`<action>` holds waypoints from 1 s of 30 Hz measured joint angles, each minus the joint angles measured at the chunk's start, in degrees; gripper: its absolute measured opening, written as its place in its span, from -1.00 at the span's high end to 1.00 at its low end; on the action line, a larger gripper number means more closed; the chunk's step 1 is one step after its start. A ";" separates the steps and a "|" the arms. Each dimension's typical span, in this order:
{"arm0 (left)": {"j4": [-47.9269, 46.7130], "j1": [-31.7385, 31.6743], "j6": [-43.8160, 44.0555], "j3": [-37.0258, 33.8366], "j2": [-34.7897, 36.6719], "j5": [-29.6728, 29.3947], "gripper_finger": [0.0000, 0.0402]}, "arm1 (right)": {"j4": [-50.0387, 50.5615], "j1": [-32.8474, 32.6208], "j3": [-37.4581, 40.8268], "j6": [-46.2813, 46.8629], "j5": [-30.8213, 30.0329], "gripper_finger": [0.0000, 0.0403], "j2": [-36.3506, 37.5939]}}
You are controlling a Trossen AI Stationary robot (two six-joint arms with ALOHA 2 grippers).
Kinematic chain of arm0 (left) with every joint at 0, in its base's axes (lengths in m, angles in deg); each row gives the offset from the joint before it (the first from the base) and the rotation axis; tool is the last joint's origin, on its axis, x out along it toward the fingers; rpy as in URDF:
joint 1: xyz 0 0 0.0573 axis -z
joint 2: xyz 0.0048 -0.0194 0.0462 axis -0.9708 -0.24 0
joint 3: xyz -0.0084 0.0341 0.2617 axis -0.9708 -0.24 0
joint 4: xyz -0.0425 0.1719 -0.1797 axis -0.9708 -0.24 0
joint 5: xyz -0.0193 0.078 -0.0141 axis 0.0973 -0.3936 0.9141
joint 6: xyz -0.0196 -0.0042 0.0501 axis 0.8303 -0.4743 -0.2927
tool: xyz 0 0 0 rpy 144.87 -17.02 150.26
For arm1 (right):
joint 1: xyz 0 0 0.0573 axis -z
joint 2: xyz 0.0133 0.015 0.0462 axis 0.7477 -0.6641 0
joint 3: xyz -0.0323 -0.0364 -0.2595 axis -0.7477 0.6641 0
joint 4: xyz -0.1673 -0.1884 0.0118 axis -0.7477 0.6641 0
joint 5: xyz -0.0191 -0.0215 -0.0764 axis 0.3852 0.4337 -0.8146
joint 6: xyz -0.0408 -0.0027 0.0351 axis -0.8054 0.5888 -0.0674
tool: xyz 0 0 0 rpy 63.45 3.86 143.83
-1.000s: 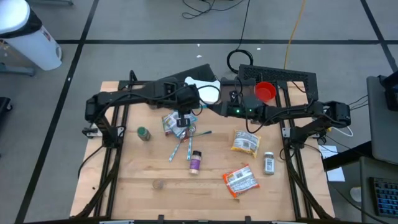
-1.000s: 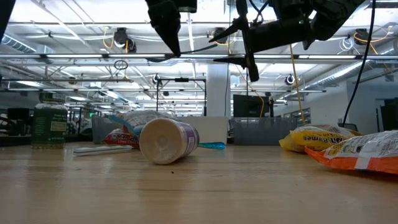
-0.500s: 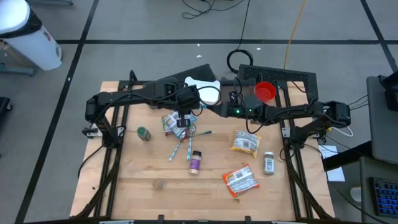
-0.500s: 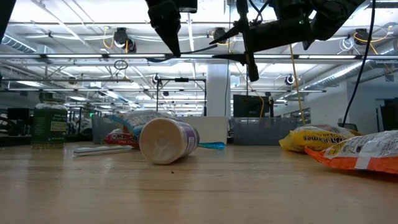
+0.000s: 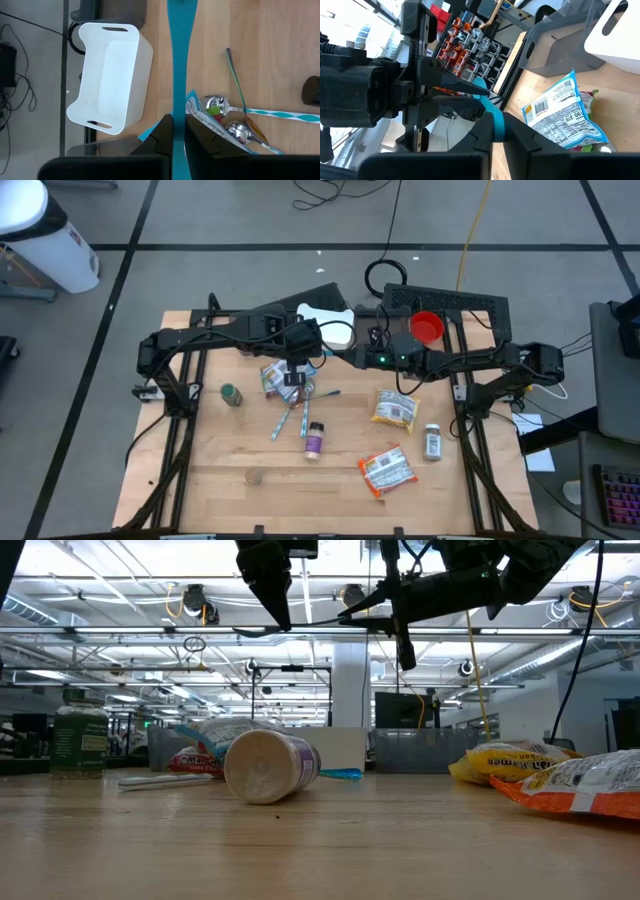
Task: Pick & Place Food Item
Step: Put the blue baby spoon into the left black bin
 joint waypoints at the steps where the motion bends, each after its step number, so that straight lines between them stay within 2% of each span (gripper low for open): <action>1: 0.04 0.00 0.00 0.00 0.00 0.00 0.88 | 0.00 -0.01 0.00 0.00 0.04 0.94 0.00; 8: 0.38 0.00 0.14 0.00 -0.04 0.11 0.84 | 0.93 -0.01 0.00 -0.61 0.36 0.95 0.07; 24: 1.72 -1.61 -0.02 0.07 0.93 -0.33 0.13 | 3.39 0.57 0.04 -3.24 -0.05 0.95 0.00; 27: 1.33 -2.33 -0.01 2.43 1.87 -2.13 0.03 | 4.23 1.67 0.04 -3.67 0.00 0.95 0.00; 30: 0.91 -3.80 1.46 6.80 3.57 -0.80 -0.04 | 4.04 3.24 0.04 -4.47 1.06 0.95 0.00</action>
